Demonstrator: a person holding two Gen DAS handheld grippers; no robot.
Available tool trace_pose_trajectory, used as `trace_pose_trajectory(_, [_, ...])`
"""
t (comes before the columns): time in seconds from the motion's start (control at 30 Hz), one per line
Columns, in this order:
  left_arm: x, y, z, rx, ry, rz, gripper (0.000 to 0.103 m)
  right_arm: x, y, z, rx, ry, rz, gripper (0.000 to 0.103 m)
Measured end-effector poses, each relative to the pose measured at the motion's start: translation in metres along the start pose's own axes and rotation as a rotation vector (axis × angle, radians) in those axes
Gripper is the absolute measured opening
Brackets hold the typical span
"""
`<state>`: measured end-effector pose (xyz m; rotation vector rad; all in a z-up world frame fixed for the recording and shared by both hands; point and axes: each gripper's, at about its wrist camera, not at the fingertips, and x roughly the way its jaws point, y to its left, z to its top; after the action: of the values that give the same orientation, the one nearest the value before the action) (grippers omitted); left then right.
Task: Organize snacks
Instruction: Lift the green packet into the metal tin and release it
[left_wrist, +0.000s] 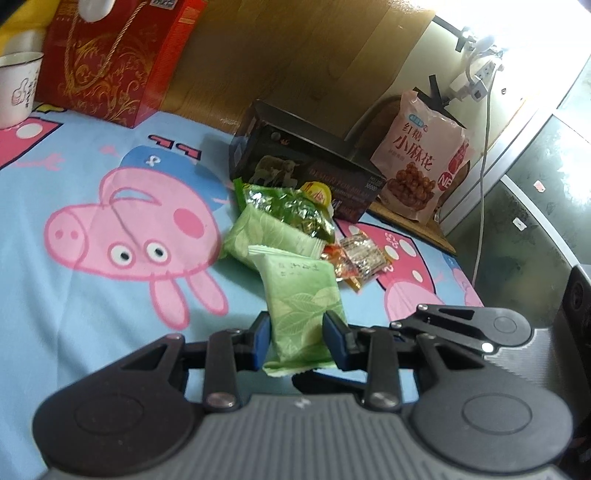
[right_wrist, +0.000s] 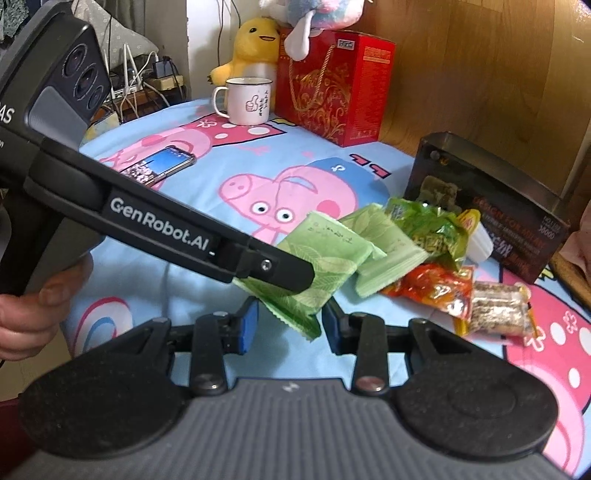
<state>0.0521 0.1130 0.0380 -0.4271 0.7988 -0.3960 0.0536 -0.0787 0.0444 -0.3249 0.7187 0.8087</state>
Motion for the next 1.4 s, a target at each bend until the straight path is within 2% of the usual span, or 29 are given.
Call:
trace_pose_trajectory(0.27, [0.009,-0.014,0.022,0.045,-0.014,-0.020,0.031,-0.007,-0.015,0.009,0.005,-0.024,-0.046,0.041])
trace_pose_trajectory(0.7, [0.029,-0.036,0.056,0.109,-0.038,-0.032,0.032,-0.013,-0.048,0.023,0.043,-0.060,-0.101,0.035])
trace_pose_trajectory(1.4, [0.088,-0.073,0.156,0.210,-0.117,-0.030,0.034,0.004,-0.137,0.085,0.093,-0.148,-0.218,0.035])
